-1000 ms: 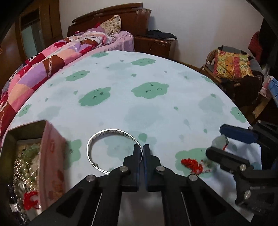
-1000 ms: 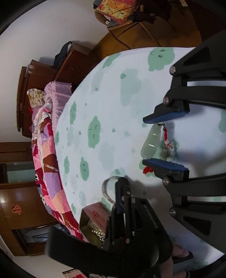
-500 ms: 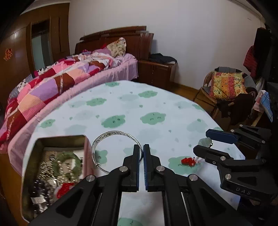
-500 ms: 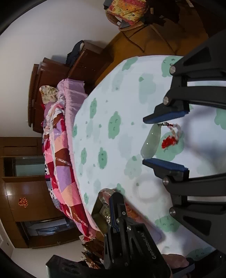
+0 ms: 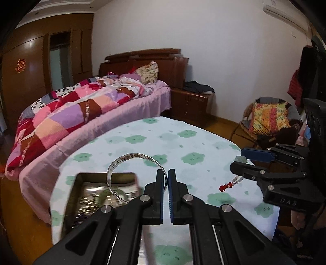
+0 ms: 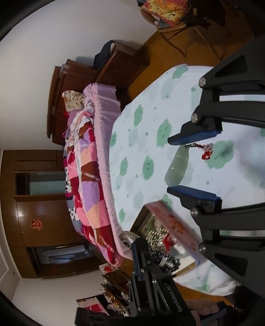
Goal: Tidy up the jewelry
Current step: 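Carry the silver bangle and jade pendant over the tin box with both tools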
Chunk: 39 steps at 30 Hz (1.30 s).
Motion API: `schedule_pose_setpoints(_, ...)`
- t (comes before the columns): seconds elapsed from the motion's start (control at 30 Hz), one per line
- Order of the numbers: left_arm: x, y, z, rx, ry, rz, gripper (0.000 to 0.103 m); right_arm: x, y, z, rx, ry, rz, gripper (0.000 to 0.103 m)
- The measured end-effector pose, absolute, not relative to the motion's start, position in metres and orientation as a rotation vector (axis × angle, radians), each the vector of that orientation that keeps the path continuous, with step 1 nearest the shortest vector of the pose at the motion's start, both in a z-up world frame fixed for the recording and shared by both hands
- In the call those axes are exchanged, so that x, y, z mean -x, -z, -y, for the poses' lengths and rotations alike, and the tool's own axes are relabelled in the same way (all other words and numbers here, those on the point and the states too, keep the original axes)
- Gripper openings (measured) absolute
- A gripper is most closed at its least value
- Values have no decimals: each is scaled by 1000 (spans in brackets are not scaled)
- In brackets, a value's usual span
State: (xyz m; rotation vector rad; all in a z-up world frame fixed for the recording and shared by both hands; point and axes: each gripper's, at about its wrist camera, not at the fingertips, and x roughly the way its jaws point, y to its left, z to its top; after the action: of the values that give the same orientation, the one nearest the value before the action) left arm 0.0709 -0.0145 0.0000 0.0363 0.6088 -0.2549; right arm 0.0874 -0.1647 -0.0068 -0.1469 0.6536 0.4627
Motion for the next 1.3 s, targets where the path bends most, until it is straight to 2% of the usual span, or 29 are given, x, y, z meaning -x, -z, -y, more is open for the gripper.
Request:
schedule_pose_setpoints(0.6, -62, 14, -73, 38, 48, -630, 3, -95, -21, 87, 169, -629, -582, 43)
schedule_pose_setpoints(1.3, -75, 52, -105, 88, 12, -701, 3, -107, 8, 9, 227, -717, -615, 43)
